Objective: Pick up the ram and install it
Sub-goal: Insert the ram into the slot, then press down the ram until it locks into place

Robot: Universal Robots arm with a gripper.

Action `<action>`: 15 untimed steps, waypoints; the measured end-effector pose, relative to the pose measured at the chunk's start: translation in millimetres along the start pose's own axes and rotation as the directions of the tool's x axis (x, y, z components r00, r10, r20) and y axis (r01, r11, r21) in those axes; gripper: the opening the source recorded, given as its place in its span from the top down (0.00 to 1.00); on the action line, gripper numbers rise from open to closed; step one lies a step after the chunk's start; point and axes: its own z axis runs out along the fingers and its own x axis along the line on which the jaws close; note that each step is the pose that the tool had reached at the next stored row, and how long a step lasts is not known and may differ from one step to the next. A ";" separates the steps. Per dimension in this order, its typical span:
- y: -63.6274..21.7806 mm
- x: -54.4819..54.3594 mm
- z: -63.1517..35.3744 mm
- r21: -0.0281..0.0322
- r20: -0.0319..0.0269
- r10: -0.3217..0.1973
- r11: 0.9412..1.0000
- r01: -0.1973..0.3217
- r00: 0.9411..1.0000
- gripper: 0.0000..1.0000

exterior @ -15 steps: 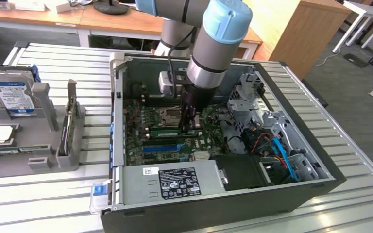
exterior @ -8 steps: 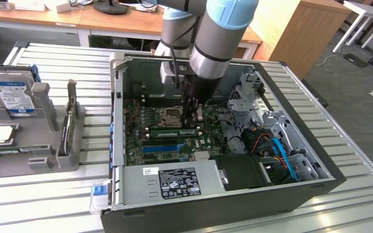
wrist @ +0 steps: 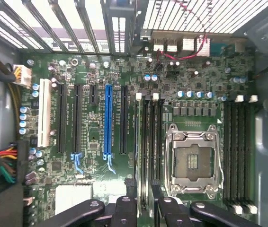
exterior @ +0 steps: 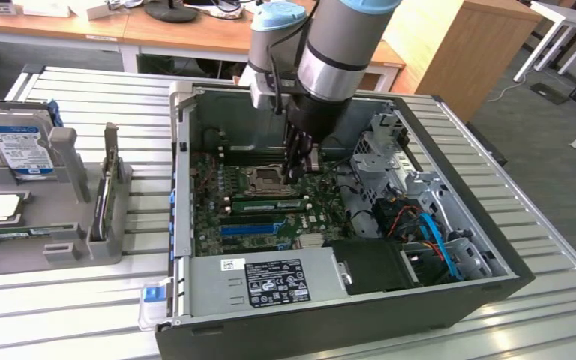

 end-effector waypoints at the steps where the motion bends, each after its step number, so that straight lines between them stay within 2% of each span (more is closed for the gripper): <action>1: 0.2 -0.2 -3.2 0.000 0.000 0.000 1.000 0.000 1.000 0.75; 5: 0.4 -0.6 -9.9 0.000 0.000 0.000 1.000 0.000 1.000 0.75; 15: 0.5 -0.6 -10.0 0.000 0.000 0.000 1.000 0.000 1.000 0.75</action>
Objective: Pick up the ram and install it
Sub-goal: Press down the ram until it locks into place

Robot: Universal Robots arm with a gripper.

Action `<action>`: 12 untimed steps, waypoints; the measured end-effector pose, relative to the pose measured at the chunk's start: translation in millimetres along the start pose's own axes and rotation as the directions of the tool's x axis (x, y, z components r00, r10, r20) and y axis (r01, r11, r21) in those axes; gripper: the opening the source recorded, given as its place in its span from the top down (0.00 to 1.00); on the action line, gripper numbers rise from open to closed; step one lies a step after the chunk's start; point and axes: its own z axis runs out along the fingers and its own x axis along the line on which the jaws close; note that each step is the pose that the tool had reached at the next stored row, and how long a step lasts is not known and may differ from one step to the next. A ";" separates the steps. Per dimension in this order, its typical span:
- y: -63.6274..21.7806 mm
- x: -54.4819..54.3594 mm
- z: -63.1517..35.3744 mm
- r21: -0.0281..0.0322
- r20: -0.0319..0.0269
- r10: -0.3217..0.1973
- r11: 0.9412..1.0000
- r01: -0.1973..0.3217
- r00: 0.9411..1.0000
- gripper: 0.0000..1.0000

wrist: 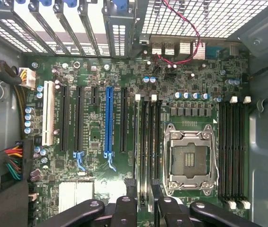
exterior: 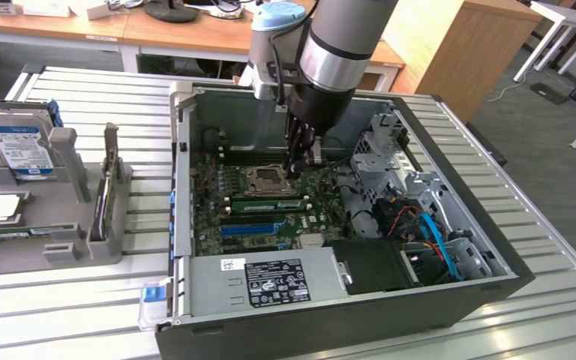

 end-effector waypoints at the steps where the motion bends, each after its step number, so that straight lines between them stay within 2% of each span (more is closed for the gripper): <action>1: 0.0 0.0 0.0 0.000 0.000 0.000 1.000 0.000 1.000 0.75; 5: 0.0 0.0 0.0 0.000 0.000 0.000 1.000 0.000 1.000 0.76; 7: 0.0 0.0 0.0 0.000 0.000 0.000 1.000 0.000 1.000 0.89; 12: 0.0 0.0 0.0 0.000 0.000 0.000 1.000 0.000 1.000 0.89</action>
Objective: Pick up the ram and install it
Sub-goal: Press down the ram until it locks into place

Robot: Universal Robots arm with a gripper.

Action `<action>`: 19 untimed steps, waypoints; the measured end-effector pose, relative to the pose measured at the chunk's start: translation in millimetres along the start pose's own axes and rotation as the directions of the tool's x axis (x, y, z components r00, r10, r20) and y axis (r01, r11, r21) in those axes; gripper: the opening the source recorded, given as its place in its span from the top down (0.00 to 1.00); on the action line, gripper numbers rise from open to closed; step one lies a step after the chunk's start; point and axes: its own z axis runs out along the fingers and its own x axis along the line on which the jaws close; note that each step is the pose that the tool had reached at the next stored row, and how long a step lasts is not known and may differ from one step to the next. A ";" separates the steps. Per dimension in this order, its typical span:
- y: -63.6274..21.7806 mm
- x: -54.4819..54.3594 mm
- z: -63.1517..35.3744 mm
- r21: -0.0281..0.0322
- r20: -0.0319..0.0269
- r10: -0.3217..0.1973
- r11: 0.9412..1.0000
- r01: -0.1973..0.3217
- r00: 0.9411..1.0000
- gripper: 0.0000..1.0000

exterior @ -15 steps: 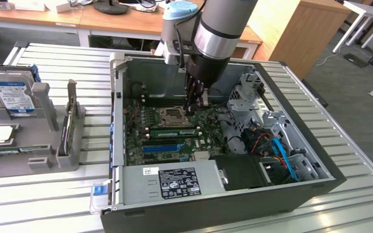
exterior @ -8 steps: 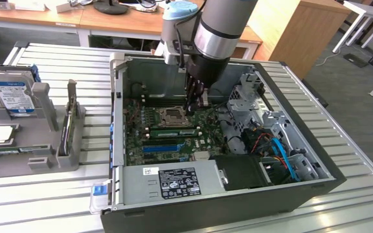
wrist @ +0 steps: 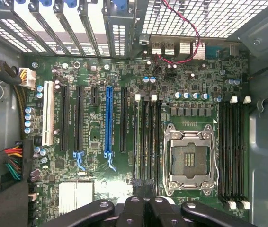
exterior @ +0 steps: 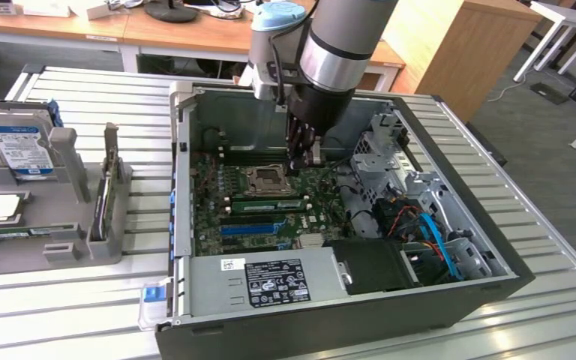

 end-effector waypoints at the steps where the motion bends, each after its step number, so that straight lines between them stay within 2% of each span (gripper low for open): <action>1: 0.0 0.0 0.0 0.000 0.000 0.000 1.000 0.000 1.000 0.89; 4: -0.7 0.1 -0.1 0.000 0.000 0.000 1.000 0.000 1.000 0.89; 8: -6.5 0.0 -0.3 0.000 0.000 0.000 1.000 0.000 1.000 0.89; 19: -36.6 -0.1 -1.6 0.000 0.000 0.000 1.000 0.000 1.000 0.89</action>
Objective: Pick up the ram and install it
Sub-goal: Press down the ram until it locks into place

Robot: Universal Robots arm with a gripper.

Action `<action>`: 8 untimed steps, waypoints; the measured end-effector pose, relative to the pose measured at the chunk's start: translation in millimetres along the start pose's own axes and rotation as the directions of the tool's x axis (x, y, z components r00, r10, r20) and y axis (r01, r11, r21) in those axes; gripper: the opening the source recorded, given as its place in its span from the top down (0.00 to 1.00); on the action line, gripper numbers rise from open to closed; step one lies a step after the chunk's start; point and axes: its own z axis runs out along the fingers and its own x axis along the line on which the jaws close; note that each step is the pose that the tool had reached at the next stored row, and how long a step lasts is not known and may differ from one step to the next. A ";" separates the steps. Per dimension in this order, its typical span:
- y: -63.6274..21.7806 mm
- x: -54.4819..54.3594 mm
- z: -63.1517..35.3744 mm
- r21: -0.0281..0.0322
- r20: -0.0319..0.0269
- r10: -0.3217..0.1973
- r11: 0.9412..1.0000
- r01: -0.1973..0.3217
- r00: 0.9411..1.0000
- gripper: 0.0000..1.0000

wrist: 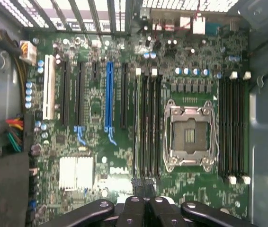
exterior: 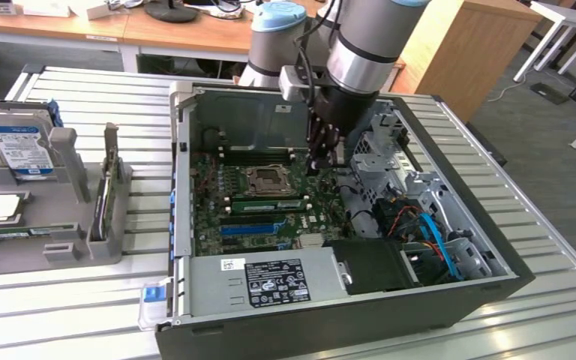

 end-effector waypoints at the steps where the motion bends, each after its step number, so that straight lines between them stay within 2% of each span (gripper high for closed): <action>1: -2.4 0.0 -0.1 0.000 0.000 0.000 1.000 0.000 1.000 0.89; 3: -5.3 0.0 -0.3 0.000 0.000 0.000 1.000 0.000 1.000 0.89; 8: -5.4 0.0 -0.3 0.000 0.000 0.000 1.000 0.000 1.000 0.89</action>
